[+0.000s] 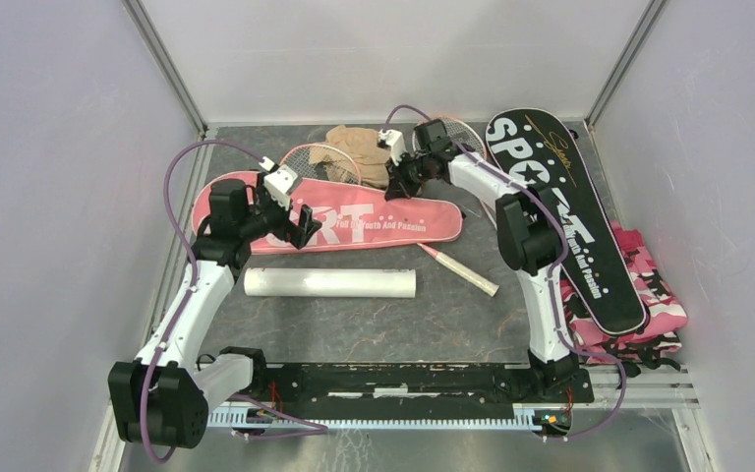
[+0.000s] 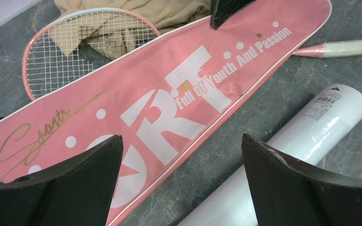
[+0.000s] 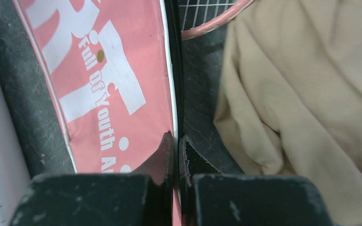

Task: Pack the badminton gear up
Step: Open the racket bag at the center of the board.

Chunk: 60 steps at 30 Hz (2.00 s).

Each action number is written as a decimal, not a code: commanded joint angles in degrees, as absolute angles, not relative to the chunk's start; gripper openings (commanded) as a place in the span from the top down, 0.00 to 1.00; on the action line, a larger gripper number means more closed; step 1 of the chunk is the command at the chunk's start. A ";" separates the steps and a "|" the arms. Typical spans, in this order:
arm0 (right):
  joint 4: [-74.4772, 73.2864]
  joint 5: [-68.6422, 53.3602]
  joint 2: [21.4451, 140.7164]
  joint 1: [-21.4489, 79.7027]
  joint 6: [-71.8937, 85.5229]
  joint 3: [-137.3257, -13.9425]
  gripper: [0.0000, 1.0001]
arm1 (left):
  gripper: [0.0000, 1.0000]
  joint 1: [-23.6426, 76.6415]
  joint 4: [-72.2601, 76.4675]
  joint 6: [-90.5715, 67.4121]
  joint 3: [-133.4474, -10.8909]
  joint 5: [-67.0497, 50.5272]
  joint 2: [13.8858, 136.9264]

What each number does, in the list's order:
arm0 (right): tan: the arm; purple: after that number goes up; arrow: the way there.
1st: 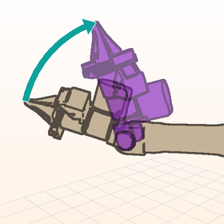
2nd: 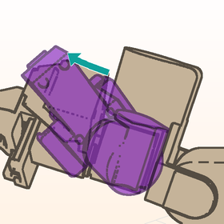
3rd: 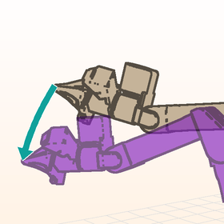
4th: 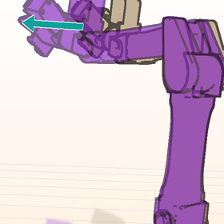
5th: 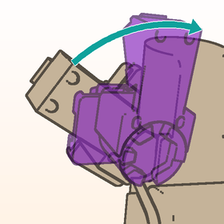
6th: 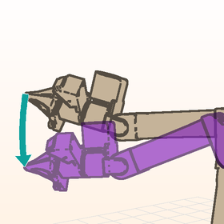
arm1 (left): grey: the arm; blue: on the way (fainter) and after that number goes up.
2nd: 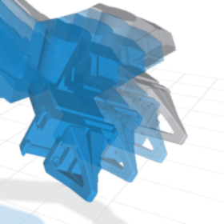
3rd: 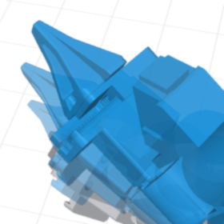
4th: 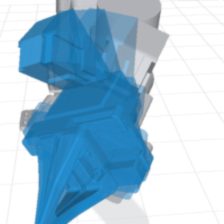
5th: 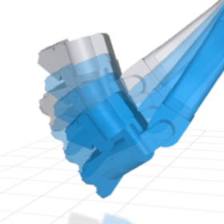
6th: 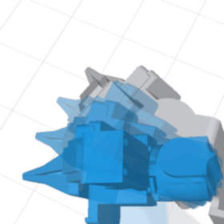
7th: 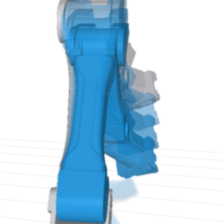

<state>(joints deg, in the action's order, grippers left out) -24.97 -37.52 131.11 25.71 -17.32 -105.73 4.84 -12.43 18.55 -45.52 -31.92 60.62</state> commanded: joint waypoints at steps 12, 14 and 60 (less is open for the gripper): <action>-20.18 -33.07 98.10 16.00 -12.39 -95.90 1.00 | 0.00 4.48 -10.45 14.59 -54.85 -25.23 63.04; -21.42 -28.08 93.39 15.11 -14.59 -94.20 1.00 | 0.00 4.52 -9.78 12.42 -55.62 -25.86 62.93; -7.50 15.51 64.51 55.49 -48.78 -49.06 1.00 | 0.26 27.25 -4.98 -42.08 -76.93 -18.91 96.32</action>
<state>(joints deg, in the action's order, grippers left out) -8.51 15.35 64.18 55.13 -49.54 -45.25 27.09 -4.86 -39.03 -77.43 -19.46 96.71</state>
